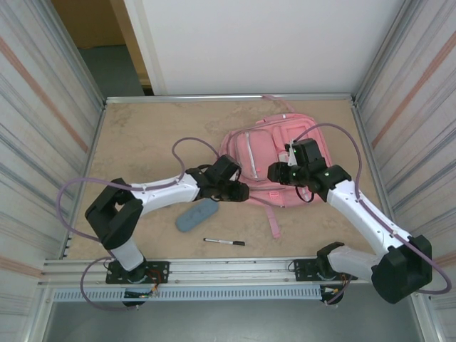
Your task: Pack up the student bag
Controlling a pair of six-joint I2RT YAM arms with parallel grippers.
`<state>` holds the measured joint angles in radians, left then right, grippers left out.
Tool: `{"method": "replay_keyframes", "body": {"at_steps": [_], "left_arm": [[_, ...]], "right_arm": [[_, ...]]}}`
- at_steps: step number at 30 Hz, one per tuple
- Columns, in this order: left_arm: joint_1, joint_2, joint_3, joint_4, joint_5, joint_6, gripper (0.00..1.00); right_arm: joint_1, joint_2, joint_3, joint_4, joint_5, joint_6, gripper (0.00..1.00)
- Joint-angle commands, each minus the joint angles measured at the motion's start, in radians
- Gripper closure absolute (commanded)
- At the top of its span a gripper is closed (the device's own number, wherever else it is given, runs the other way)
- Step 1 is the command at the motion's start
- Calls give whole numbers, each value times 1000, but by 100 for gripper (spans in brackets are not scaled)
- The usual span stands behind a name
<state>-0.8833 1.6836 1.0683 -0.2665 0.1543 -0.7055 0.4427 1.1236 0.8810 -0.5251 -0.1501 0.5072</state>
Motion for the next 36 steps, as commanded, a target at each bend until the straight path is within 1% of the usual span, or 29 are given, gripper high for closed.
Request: {"method": "replay_keyframes", "body": {"at_steps": [1, 4, 9, 11, 14, 20, 24, 25, 27, 29, 31, 33, 35, 36], "left_arm": [[-19, 26, 64, -74, -71, 26, 58], [-19, 68, 105, -110, -70, 27, 58], [-27, 105, 141, -133, -111, 43, 60], [-27, 123, 168, -164, -114, 49, 60], [-30, 139, 176, -168, -115, 41, 61], [-40, 171, 209, -178, -94, 50, 72], [-40, 198, 244, -205, -80, 71, 85], [-41, 200, 250, -212, -77, 76, 86], [-40, 196, 249, -208, -73, 89, 94], [-39, 188, 248, -203, -69, 103, 100], [-39, 173, 248, -202, -52, 113, 100], [-39, 145, 236, -177, -31, 123, 100], [-37, 119, 207, -111, -2, 140, 100], [-34, 106, 191, -60, 29, 149, 100]], "right_arm": [[-5, -15, -20, -36, 5, -35, 54], [-6, -35, -49, -35, 2, -29, 53], [-6, -69, -94, -17, 0, -29, 52], [-6, -71, -105, -10, -3, -26, 52], [-6, -65, -106, 0, -15, -31, 52], [-5, -45, -113, 23, -45, -24, 52], [-6, -21, -105, 15, -66, -13, 50], [-6, -21, -107, 19, -69, -10, 50], [-5, -18, -111, 24, -74, -9, 50], [-5, -12, -112, 21, -78, -8, 49], [-4, -4, -121, 22, -87, 19, 47], [0, 17, -139, 37, -108, 82, 45], [17, 43, -149, 51, -128, 152, 43], [32, 54, -146, 46, -123, 178, 42]]}}
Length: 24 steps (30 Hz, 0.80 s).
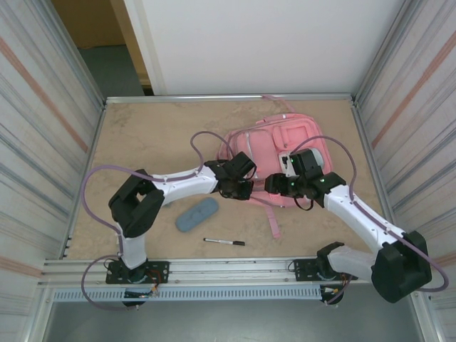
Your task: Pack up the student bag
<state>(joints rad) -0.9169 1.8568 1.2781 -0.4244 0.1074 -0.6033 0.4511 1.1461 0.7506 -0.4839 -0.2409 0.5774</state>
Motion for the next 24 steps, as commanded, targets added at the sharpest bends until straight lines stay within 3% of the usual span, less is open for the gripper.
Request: {"method": "replay_keyframes", "body": {"at_steps": [1, 5, 9, 15, 19, 24], "left_arm": [[4, -77, -35, 148, 121, 51, 100], [6, -111, -78, 291, 192, 47, 100], [4, -98, -43, 316, 240, 48, 100], [-12, -117, -33, 335, 231, 61, 100], [-17, -125, -32, 335, 238, 69, 100], [-20, -119, -22, 338, 248, 69, 100]], "right_arm": [[37, 36, -11, -1, -16, 132, 41], [112, 20, -5, 9, 70, 222, 39], [141, 7, -38, 46, 136, 324, 35], [41, -35, -96, 38, 102, 508, 34], [-32, -120, -154, 68, -18, 679, 34], [-41, -239, -148, 33, 26, 779, 35]]}}
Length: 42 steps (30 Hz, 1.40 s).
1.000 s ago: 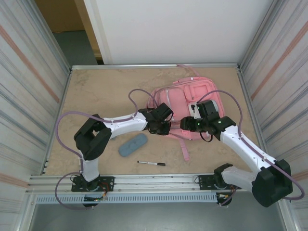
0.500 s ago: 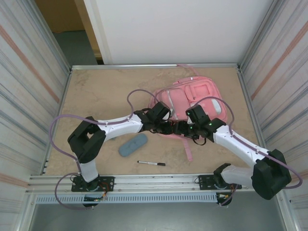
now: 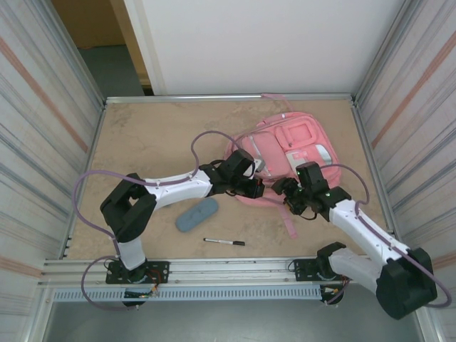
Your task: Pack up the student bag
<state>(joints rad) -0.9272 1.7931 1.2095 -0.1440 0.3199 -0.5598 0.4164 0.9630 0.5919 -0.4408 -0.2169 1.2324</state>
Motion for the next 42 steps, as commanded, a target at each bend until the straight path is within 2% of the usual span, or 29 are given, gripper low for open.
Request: {"method": "replay_keyframes", "body": {"at_steps": [1, 5, 11, 13, 16, 18, 22, 23, 25, 26, 27, 30, 35, 37, 40, 42], "left_arm": [[-13, -57, 46, 61, 34, 29, 100], [-21, -43, 70, 67, 48, 36, 100], [-45, -26, 117, 62, 68, 64, 100], [-46, -5, 147, 41, 102, 47, 100], [-45, 1, 148, 57, 125, 27, 100], [-42, -15, 137, 63, 103, 32, 100], [-17, -80, 112, 14, 58, 67, 100], [-9, -97, 98, 15, 47, 75, 100], [9, -124, 69, 22, 41, 77, 100], [19, -134, 60, 25, 49, 72, 100], [23, -137, 54, 29, 61, 66, 100], [23, -119, 66, 37, 115, 55, 100], [9, -101, 85, 85, 180, 28, 100], [6, -107, 77, 99, 187, 27, 100], [19, -124, 71, 60, 148, 41, 100], [47, -146, 54, 3, 114, 53, 100]], "right_arm": [[-7, -75, 11, -11, 24, 140, 36], [-8, -90, 15, 2, 77, 195, 38], [-8, -21, -42, 176, -31, 328, 45], [-8, 9, -19, 173, -20, 307, 53], [-20, 52, 10, 162, -2, 259, 79], [-30, 63, 23, 154, -9, 234, 88], [-45, 60, 9, 122, -11, 222, 88], [-50, 59, 1, 123, -16, 225, 85], [-67, 58, -13, 128, -40, 225, 60], [-73, 59, -18, 133, -56, 225, 51], [-75, 61, -20, 139, -67, 222, 47], [-77, 95, -16, 166, -91, 216, 44], [-81, 224, 18, 196, -171, 184, 50], [-81, 256, 24, 237, -201, 177, 60], [-82, 264, 32, 259, -207, 157, 86], [-87, 254, 51, 223, -183, 116, 96]]}}
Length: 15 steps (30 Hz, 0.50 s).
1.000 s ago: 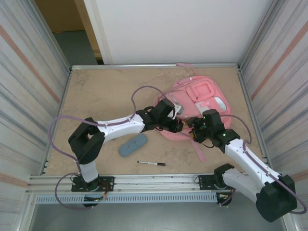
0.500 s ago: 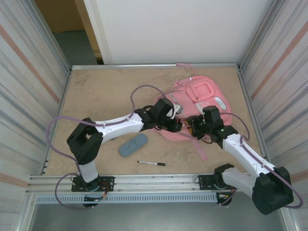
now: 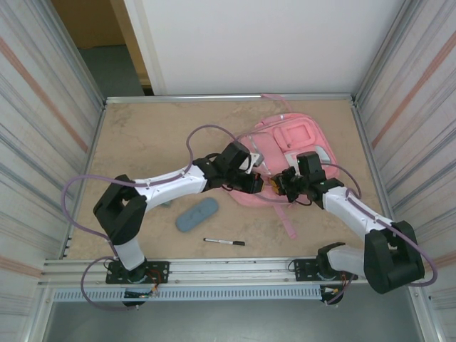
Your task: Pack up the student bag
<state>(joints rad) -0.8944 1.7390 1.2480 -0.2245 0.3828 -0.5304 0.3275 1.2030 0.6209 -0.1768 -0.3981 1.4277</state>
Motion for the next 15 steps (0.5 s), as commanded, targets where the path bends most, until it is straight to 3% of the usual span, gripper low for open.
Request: {"method": "replay_keyframes", "body": {"at_steps": [1, 6, 10, 13, 15], "left_arm": [[32, -103, 0, 72, 31, 24, 100], [193, -174, -132, 22, -85, 9, 100], [313, -179, -176, 11, -86, 47, 100], [336, -129, -120, -56, -92, 113, 100], [326, -94, -88, -67, -57, 103, 100]], "right_arm": [[-2, 12, 37, -56, -3, -114, 98], [-65, 33, 130, -172, -92, -376, 100], [-137, 74, 148, -195, -210, -541, 100], [-199, 132, 173, -243, -290, -643, 100], [-245, 160, 174, -239, -308, -661, 92]]}}
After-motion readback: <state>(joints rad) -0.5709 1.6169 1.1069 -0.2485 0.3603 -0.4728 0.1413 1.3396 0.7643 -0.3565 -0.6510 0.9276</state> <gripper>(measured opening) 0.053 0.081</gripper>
